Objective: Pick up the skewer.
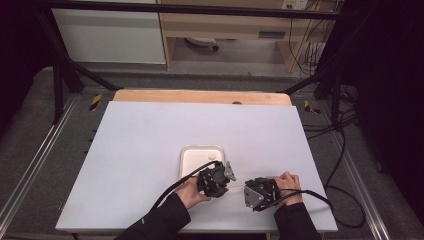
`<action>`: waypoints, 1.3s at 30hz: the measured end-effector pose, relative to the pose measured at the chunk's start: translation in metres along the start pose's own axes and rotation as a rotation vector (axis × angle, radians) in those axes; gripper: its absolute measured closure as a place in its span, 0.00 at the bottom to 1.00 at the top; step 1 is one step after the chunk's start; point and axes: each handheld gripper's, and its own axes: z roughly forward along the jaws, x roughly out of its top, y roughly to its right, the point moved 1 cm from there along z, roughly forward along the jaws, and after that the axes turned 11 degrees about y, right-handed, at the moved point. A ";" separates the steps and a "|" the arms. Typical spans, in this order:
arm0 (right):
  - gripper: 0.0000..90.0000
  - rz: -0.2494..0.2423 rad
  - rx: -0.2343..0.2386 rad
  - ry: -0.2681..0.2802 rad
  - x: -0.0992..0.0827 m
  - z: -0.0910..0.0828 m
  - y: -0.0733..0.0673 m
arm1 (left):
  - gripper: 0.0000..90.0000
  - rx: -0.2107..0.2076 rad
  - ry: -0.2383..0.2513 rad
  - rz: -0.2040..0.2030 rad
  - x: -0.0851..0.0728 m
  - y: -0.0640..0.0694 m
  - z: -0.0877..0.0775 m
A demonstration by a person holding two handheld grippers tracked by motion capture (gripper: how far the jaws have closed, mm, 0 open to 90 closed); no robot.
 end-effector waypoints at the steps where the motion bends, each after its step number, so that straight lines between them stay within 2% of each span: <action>1: 0.99 -0.005 0.000 -0.002 0.000 0.000 0.000 | 0.93 0.001 -0.010 0.004 0.000 0.000 0.001; 8: 0.99 -0.005 0.003 -0.015 0.001 0.000 -0.001 | 0.97 0.003 -0.042 0.044 0.002 0.005 0.005; 9: 0.99 -0.020 0.007 -0.014 0.002 0.000 -0.001 | 0.98 0.006 -0.048 0.052 0.002 0.006 0.005; 14: 0.98 -0.020 0.004 -0.014 0.002 -0.001 -0.001 | 0.98 0.000 -0.043 0.058 0.002 0.006 0.004; 19: 0.95 0.022 -0.004 0.005 0.002 -0.002 0.000 | 0.98 0.004 -0.027 0.056 0.001 0.006 0.001; 21: 0.90 0.075 -0.026 0.019 0.001 -0.003 0.001 | 0.98 0.010 -0.020 0.052 -0.001 0.005 0.000; 24: 0.83 0.161 -0.040 0.029 -0.002 -0.006 0.004 | 0.98 0.017 0.001 0.022 -0.007 0.002 -0.007; 31: 0.63 0.395 -0.096 0.128 -0.013 -0.015 0.008 | 0.98 0.029 0.016 -0.014 -0.020 -0.004 -0.016; 32: 0.63 0.395 -0.096 0.128 -0.013 -0.015 0.008 | 0.98 0.033 0.019 -0.021 -0.022 -0.005 -0.018; 33: 0.58 0.456 -0.103 0.137 -0.015 -0.017 0.010 | 0.98 0.037 0.021 -0.027 -0.024 -0.006 -0.020; 35: 0.53 0.508 -0.116 0.159 -0.018 -0.018 0.011 | 0.98 0.056 0.027 -0.041 -0.031 -0.009 -0.026; 36: 0.53 0.508 -0.116 0.159 -0.018 -0.018 0.011 | 0.98 0.056 0.027 -0.041 -0.031 -0.009 -0.026; 39: 0.45 0.595 -0.126 0.185 -0.024 -0.020 0.012 | 0.98 0.065 0.046 -0.067 -0.039 -0.012 -0.032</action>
